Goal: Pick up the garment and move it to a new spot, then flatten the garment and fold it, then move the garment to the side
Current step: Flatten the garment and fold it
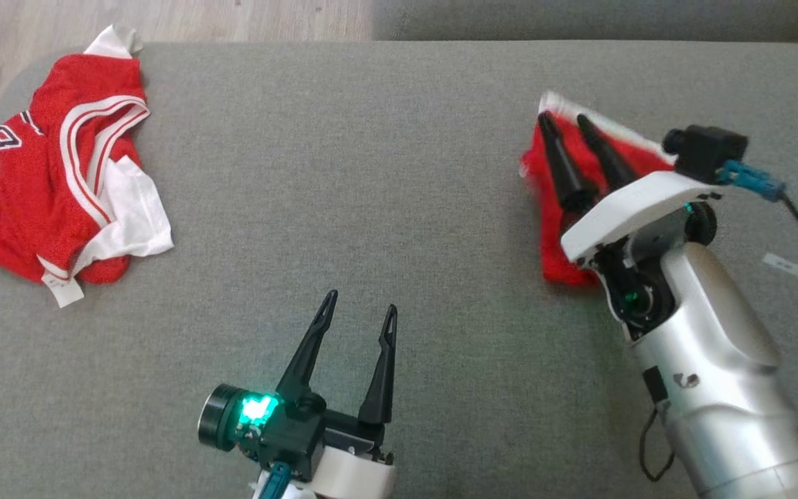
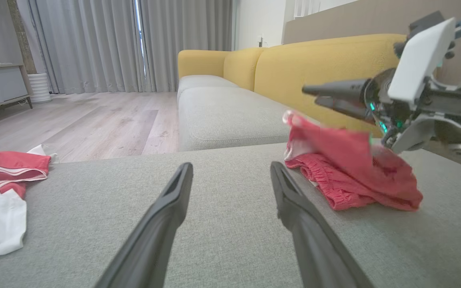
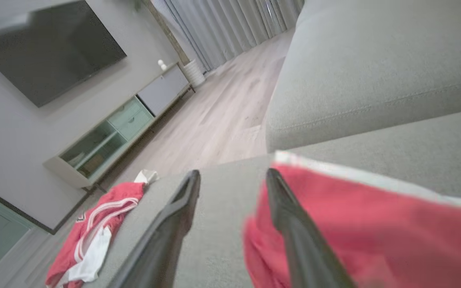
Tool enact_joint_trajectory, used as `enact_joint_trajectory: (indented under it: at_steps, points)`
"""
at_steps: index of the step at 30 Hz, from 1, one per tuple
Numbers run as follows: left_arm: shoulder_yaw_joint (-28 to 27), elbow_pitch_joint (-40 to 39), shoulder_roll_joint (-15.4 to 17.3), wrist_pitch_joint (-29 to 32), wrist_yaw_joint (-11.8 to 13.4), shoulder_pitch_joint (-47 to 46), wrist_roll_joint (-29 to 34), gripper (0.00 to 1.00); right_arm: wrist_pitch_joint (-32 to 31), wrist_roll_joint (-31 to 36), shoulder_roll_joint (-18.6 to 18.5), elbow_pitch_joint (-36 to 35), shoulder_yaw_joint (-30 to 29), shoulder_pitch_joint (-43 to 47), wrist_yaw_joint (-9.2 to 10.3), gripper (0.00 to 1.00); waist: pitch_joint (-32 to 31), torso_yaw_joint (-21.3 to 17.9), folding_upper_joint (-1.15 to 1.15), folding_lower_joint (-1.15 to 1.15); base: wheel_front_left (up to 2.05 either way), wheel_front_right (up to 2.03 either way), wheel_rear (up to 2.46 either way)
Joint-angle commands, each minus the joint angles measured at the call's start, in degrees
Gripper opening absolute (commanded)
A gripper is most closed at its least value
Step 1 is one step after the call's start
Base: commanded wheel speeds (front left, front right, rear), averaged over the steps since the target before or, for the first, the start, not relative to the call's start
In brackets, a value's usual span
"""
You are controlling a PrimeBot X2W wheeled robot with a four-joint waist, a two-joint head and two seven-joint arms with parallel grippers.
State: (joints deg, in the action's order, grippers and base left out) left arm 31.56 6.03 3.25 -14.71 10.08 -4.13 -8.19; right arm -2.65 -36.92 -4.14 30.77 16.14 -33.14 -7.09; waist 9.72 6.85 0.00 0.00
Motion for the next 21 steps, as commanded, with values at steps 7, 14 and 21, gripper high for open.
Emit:
enact_joint_trajectory:
  at_steps: [7,14,21]
  points:
    - [-2.9,-1.3,-0.4,-0.3,0.6,1.1,-0.5,1.0,3.1,2.6,-3.4,-13.4,-4.0,7.9,-0.4,1.0,-3.7,-1.1,0.0,0.0,0.0,0.0,0.0]
    - [-5.1,-0.9,-0.4,-0.3,1.6,4.5,-0.7,1.0,9.8,8.7,-8.0,-17.3,-6.6,21.6,-0.4,1.0,-9.4,-2.6,0.0,0.0,0.0,0.0,0.0]
    - [-8.7,-3.8,-0.4,-0.3,2.8,9.4,-0.4,1.0,15.3,11.7,-7.8,-18.3,-5.8,31.4,-0.4,1.0,-12.8,-3.1,0.0,0.0,0.0,0.0,0.0]
